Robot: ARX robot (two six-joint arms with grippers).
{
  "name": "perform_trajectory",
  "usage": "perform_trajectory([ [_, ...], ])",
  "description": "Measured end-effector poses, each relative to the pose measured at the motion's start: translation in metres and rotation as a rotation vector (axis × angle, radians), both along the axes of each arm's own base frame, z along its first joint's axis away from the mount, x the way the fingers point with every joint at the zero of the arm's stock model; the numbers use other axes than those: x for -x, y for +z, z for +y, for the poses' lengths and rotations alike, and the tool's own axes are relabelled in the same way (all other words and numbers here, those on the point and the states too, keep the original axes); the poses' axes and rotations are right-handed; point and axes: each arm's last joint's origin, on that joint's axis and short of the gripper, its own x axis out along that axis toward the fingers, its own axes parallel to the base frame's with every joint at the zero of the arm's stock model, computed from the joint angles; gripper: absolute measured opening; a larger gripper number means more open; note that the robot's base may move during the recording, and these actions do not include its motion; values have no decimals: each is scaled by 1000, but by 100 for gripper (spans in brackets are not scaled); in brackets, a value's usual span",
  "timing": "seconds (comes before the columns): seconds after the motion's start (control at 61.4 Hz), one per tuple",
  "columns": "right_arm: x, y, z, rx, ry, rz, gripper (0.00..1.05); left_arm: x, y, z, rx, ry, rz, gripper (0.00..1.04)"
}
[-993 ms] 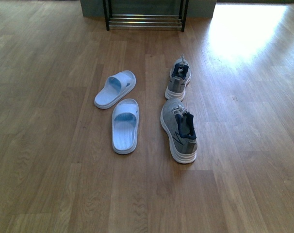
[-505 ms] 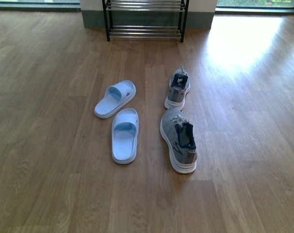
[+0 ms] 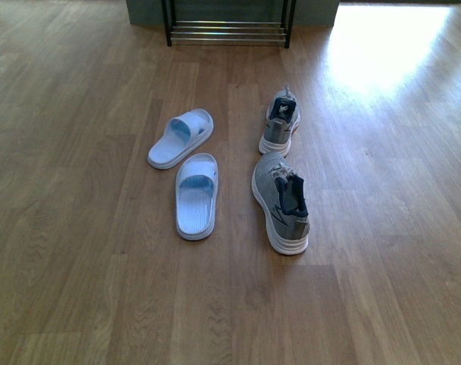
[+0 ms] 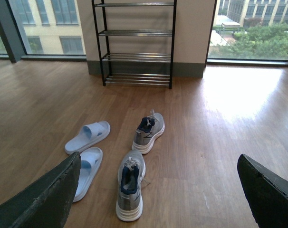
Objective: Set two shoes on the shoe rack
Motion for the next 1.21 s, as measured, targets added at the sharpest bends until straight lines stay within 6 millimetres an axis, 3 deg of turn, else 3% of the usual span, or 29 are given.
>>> perform_trajectory([
  [1.205,0,0,0,0,0,0,95,0,0,0,0,0,0,95],
])
